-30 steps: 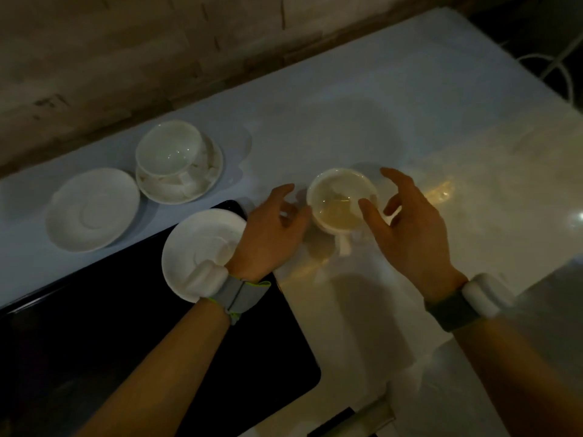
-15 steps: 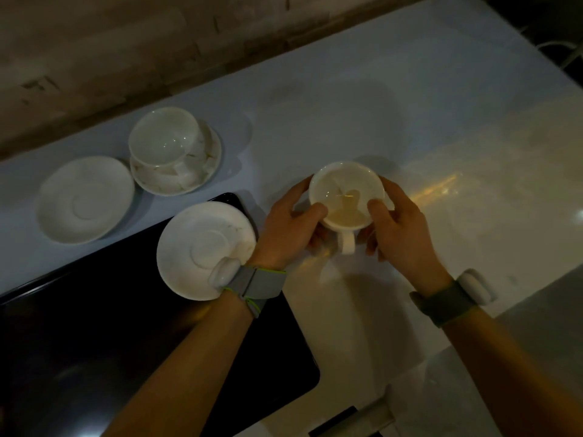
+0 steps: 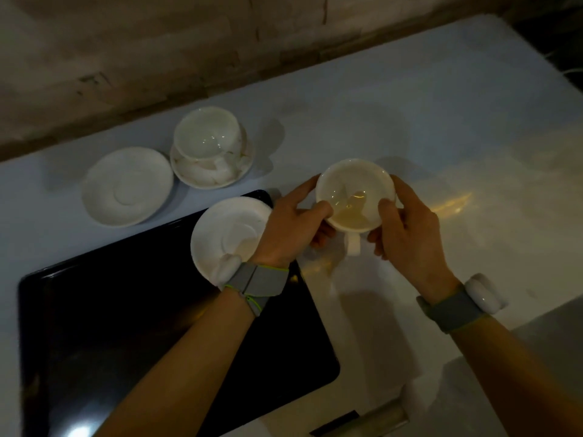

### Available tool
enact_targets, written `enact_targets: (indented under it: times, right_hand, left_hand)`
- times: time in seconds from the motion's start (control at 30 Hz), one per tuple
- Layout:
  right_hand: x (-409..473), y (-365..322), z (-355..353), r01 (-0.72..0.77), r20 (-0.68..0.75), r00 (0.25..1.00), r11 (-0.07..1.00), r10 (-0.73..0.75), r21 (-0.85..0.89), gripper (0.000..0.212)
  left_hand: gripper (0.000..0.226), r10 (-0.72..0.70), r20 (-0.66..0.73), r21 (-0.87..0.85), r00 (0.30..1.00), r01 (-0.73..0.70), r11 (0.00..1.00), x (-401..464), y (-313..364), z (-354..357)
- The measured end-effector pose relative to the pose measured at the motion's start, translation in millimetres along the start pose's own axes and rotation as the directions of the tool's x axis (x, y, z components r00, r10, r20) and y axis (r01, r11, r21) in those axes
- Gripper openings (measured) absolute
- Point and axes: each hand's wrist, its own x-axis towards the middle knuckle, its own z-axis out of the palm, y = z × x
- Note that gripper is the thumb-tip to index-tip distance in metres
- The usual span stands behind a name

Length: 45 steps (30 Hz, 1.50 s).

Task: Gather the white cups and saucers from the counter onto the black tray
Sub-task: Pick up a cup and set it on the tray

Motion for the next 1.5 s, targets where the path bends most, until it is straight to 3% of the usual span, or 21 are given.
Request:
enact_targets:
  times: [0.6,0.8,1.17,1.5]
  right_hand:
    - [-23,-69,93,0.122,0.177,0.977,0.992,-0.123,0.018,0.037]
    - [-37,-94,131,0.061,0.259,0.962,0.994,-0.081,0.086,0.038]
    - [-64,-132,198,0.139,0.380,0.911,0.987,-0.157,0.075,0.039]
    - [-92,-158,255,0.094,0.479,0.865,0.987,-0.146,0.131,0.041]
  left_hand:
    - [0.053,-0.026,-0.223,-0.129,0.975,-0.003,0.992,-60,-12,-111]
    - [0.051,-0.008,-0.288,-0.126,0.958,-0.030,0.992,-84,-23,-151]
    - [0.054,-0.026,-0.409,-0.164,0.912,-0.046,0.985,-128,-43,-224]
    - [0.053,-0.041,-0.472,-0.160,0.881,-0.040,0.986,-161,-67,-280]
